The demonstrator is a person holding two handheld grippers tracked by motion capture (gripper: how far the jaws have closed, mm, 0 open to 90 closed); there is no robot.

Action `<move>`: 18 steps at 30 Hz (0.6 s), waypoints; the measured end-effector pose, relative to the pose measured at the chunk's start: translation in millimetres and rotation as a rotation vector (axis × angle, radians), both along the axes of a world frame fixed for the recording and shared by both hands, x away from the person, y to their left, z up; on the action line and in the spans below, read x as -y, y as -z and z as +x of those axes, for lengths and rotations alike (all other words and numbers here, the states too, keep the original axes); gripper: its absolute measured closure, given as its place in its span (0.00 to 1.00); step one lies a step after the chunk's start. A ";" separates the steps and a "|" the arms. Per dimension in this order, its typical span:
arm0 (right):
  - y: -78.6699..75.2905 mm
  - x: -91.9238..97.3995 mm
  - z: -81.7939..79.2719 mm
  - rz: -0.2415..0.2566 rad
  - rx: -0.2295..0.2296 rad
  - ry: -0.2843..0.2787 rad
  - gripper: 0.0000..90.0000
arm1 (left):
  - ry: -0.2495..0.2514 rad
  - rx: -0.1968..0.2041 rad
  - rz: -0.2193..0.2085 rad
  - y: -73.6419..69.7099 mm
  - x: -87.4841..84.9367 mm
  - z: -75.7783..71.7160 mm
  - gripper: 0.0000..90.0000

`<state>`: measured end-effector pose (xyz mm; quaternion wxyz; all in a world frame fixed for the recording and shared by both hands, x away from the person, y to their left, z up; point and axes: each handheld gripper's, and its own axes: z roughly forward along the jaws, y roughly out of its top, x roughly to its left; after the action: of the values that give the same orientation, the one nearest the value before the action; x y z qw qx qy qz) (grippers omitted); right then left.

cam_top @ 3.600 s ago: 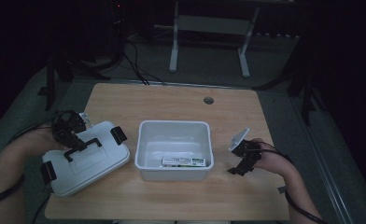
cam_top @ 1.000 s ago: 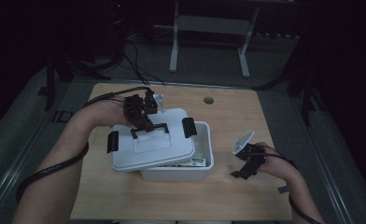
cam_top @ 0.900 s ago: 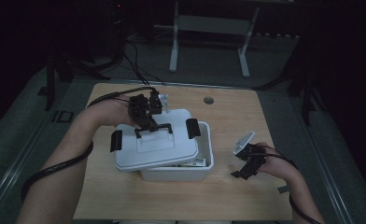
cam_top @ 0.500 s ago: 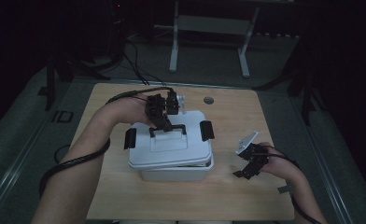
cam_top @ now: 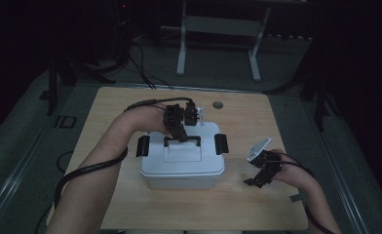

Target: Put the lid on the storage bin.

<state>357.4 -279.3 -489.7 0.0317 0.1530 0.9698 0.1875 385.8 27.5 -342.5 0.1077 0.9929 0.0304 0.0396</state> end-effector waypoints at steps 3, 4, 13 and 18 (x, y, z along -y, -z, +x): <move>1.4 0.0 -0.2 0.004 -0.003 0.000 0.17 | -0.001 -0.007 -0.009 3.2 -0.8 1.7 0.93; 2.0 0.0 -0.1 0.000 -0.001 0.000 0.17 | 0.001 -0.009 -0.013 4.0 -0.5 1.9 0.93; 3.2 -1.5 -0.4 0.002 -0.005 -0.001 0.17 | -0.006 -0.018 -0.015 7.2 0.9 3.8 0.93; 2.4 -2.8 -1.0 0.007 -0.005 -0.003 0.17 | -0.034 0.021 -0.042 9.0 -3.0 5.9 0.90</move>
<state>356.4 -276.5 -492.0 0.0285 0.1519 0.9695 0.1904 391.7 30.4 -351.4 0.1282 0.9893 0.0468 0.0513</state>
